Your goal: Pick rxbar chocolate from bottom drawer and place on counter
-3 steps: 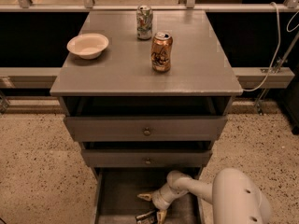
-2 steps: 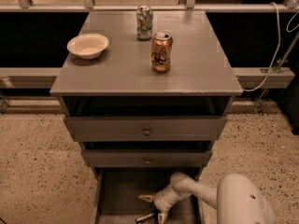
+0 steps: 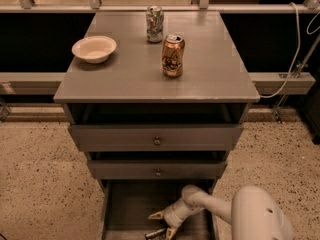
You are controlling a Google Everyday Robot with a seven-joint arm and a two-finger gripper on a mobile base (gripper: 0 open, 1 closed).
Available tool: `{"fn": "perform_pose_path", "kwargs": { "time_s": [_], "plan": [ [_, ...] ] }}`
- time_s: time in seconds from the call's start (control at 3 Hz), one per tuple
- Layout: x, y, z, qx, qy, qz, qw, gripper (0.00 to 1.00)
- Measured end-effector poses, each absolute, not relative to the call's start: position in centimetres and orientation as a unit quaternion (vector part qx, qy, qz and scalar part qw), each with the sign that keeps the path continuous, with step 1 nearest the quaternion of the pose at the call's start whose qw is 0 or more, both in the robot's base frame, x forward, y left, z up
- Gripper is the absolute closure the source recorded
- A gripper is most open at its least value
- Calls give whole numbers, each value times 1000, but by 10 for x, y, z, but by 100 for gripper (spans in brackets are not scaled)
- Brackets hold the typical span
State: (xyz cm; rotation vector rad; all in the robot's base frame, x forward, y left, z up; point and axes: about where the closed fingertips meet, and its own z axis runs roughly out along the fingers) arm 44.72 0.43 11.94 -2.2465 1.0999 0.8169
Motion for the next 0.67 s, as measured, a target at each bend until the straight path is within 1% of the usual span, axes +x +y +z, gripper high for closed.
{"fn": "perform_pose_path", "kwargs": {
  "time_s": [0.33,0.67],
  "plan": [
    [445,6,118,-826,404,303,252,43],
    [442,8,117,-826,403,305,251,72]
  ]
}}
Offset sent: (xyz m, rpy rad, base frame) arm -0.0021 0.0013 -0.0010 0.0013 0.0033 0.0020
